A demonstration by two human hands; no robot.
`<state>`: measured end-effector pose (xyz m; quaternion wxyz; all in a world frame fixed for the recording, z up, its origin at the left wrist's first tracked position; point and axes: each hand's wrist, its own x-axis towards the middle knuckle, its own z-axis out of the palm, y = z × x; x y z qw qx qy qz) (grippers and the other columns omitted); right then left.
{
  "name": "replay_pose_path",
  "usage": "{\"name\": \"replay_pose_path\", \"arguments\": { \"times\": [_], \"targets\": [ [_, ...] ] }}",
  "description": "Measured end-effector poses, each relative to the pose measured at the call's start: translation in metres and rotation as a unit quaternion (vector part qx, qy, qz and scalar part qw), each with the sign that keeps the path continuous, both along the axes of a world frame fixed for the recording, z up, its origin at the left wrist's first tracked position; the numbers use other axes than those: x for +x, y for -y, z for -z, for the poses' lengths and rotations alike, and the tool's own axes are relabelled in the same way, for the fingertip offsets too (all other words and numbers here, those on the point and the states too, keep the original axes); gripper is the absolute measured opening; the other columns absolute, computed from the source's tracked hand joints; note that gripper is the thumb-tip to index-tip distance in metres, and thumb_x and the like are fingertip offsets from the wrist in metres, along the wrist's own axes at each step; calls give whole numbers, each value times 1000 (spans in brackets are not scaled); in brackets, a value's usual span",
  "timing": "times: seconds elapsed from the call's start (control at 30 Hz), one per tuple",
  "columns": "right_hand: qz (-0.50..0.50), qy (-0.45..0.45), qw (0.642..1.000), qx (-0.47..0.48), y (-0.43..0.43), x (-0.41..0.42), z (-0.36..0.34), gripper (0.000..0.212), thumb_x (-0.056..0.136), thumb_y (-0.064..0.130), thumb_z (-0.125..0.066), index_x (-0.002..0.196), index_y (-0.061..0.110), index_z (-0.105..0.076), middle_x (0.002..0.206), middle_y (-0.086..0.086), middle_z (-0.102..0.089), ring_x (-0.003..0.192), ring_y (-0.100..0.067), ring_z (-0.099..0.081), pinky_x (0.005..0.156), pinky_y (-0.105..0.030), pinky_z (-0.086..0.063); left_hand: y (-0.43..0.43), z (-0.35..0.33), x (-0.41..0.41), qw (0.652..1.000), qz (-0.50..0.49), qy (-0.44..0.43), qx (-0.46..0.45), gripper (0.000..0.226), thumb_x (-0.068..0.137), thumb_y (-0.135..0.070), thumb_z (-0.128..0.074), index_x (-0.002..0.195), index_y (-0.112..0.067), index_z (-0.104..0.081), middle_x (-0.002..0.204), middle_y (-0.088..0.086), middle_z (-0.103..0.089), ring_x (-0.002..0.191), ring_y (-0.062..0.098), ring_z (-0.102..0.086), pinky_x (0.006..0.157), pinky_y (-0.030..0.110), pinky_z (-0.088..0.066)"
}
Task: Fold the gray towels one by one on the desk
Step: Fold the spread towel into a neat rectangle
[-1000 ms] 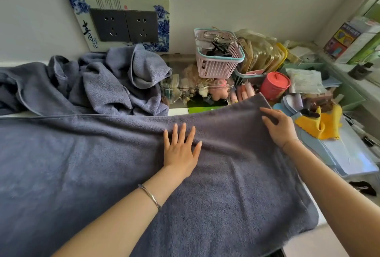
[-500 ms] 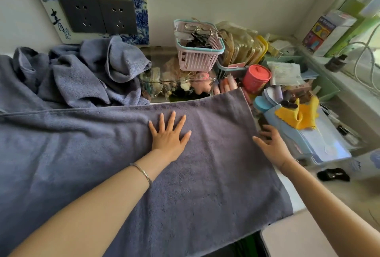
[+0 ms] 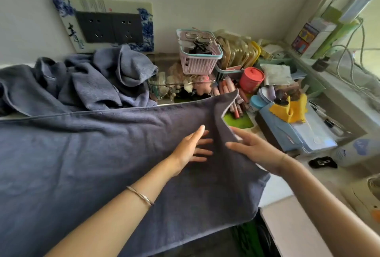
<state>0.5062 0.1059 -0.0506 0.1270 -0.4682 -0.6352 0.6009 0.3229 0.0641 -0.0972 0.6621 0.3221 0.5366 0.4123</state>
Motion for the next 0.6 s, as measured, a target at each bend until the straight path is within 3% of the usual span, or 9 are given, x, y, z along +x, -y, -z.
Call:
{"name": "replay_pose_path", "arguments": {
  "times": [0.07,0.13,0.17,0.23,0.33,0.4,0.5,0.57,0.6],
  "targets": [
    [-54,-10,997,49,22,-41,-3,47,95,8,-54,139,19,-43,112,-9,-68,91,-11,-61,81,-27,-52,8,-16,-16,997,-7,63,-39,41,94,-51,-41,112,-21,-61,98,2,-69,84,20,-67,74,35,-56],
    [-115,-19,990,84,44,-81,-11,45,95,12,-54,138,21,-44,87,14,-70,73,4,-54,71,-14,-44,17,-27,-37,998,-45,15,-39,38,93,-44,-50,111,-13,-62,92,3,-68,88,20,-65,76,34,-55],
    [-132,-24,987,90,54,-98,-14,44,96,10,-53,137,21,-43,69,24,-64,61,8,-52,65,-8,-40,22,-28,-52,996,-84,-28,-29,34,94,-38,-53,113,-11,-60,98,3,-66,96,20,-63,83,34,-53],
    [-166,-48,982,71,74,-128,-18,45,96,6,-50,137,22,-40,53,20,-55,52,4,-50,58,-9,-39,41,-35,-90,979,-169,-114,3,30,96,-31,-52,122,-17,-54,116,0,-58,116,18,-53,97,29,-42],
    [-190,-99,977,15,95,-163,-25,36,97,9,-49,130,25,-51,65,1,-57,56,-12,-56,54,-19,-47,86,-50,-159,944,-274,-183,30,22,98,-31,-47,117,-22,-55,113,-5,-57,116,12,-51,93,23,-36],
    [-132,-114,984,25,95,-176,-18,26,97,8,-48,117,21,-60,70,-4,-61,58,-14,-60,53,-21,-49,116,-53,-204,922,-324,-209,13,27,98,-37,-46,108,-17,-60,104,0,-62,106,16,-56,86,25,-38],
    [16,-36,990,137,89,-195,14,18,93,7,-56,99,21,-65,82,-4,-65,69,-11,-61,62,-19,-49,165,-34,-273,872,-393,-283,-72,47,98,-41,-43,113,0,-61,111,17,-62,110,29,-56,85,30,-39],
    [90,43,980,172,83,-198,43,17,89,12,-62,105,17,-62,104,-7,-65,84,-17,-59,70,-17,-46,191,-12,-301,855,-393,-315,-124,49,99,-37,-43,106,9,-60,111,26,-62,109,37,-56,85,36,-41],
    [109,75,979,155,82,-201,58,26,88,15,-64,114,12,-59,115,-10,-61,90,-21,-58,75,-21,-45,203,-1,-310,856,-380,-323,-138,48,98,-35,-44,100,11,-60,107,30,-62,106,39,-57,85,40,-43]
  ]
}}
